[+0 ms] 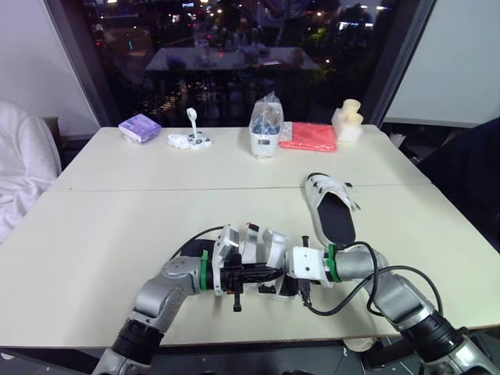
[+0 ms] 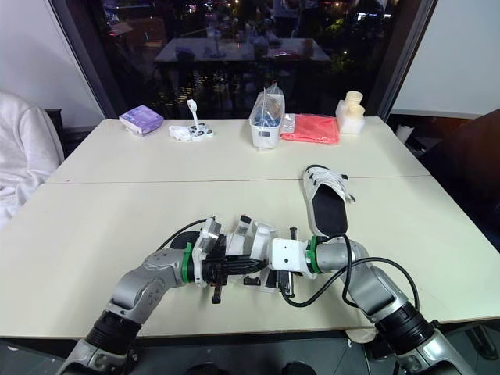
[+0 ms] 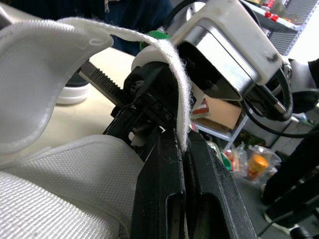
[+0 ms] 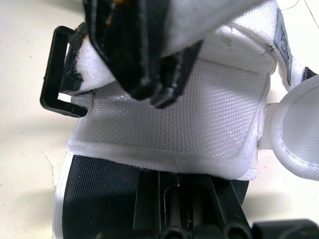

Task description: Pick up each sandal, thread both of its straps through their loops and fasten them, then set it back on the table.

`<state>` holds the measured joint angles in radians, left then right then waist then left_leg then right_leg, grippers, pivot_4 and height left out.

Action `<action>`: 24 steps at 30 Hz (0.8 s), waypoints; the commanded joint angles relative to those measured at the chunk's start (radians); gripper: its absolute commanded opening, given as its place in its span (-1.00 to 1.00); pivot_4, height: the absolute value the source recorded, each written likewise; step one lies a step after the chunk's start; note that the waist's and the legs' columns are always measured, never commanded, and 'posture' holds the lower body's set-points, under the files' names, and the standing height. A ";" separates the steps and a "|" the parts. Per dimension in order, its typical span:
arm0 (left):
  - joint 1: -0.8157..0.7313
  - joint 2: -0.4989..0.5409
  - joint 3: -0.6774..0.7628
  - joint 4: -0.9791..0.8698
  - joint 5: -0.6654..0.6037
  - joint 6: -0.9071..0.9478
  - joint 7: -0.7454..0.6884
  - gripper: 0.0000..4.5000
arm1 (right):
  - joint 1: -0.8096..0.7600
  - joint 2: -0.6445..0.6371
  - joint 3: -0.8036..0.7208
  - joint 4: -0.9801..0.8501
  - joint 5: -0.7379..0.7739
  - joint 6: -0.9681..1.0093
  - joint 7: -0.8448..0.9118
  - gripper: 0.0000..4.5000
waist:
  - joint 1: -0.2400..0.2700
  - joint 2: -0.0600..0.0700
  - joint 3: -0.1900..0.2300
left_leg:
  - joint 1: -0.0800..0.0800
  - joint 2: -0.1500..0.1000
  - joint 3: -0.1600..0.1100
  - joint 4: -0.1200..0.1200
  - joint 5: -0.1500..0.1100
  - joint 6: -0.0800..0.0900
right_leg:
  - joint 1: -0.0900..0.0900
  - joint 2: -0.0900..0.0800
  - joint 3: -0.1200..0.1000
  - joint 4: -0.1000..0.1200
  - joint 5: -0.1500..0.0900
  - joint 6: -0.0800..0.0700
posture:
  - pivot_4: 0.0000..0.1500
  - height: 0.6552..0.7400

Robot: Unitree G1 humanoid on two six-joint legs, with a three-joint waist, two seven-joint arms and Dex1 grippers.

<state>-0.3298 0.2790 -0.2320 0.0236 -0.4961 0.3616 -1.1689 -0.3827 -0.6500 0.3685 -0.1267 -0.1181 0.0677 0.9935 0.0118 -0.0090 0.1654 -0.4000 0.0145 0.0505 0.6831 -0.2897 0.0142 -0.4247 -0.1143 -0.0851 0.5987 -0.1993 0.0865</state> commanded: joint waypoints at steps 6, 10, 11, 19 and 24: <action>0.073 -0.042 -0.038 0.049 0.082 -0.154 0.039 -0.98 | 0.002 -0.008 0.015 0.035 -0.036 0.005 0.001 -1.00 | 0.001 0.001 -0.001 | 0.000 0.000 0.000 0.000 0.000 0.000 | 0.000 0.000 0.000 0.000 0.000 0.000 | 1.00 1.00; 0.089 -0.060 -0.028 0.062 0.094 -0.188 0.066 -0.98 | 0.000 -0.006 0.015 0.035 -0.039 0.004 0.001 -1.00 | 0.000 0.002 -0.003 | 0.000 0.000 0.000 0.000 0.000 0.000 | 0.000 0.000 0.000 0.000 0.000 0.000 | 1.00 1.00; 0.100 -0.066 -0.023 0.065 0.096 -0.205 0.075 -0.98 | 0.000 -0.006 0.015 0.036 -0.039 0.004 0.001 -1.00 | 0.000 0.002 -0.003 | 0.000 0.000 0.000 0.000 0.000 0.000 | 0.000 0.000 0.000 0.000 0.000 0.000 | 1.00 1.00; 0.131 -0.007 -0.043 0.049 0.088 -0.190 0.019 -0.98 | -0.003 -0.007 0.015 0.042 -0.039 0.000 0.003 -1.00 | 0.000 0.002 -0.004 | 0.000 0.000 0.000 0.000 0.000 0.000 | 0.000 -0.001 -0.001 0.000 0.000 0.000 | 1.00 1.00; 0.092 0.031 -0.059 0.115 0.135 -0.246 -0.013 -0.98 | -0.011 -0.003 0.019 0.051 -0.041 -0.004 0.001 -1.00 | -0.001 0.003 -0.005 | 0.000 0.001 0.000 0.000 0.000 0.000 | 0.000 0.000 -0.001 -0.001 0.000 0.000 | 1.00 1.00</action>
<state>-0.2622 0.2900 -0.2640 0.0769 -0.4138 0.1102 -1.1793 -0.3950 -0.6476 0.3777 -0.1101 -0.1314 0.0508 0.9932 0.0110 -0.0056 0.1606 -0.3995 0.0150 0.0508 0.6829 -0.2898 0.0143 -0.4247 -0.1147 -0.0863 0.5981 -0.1995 0.0867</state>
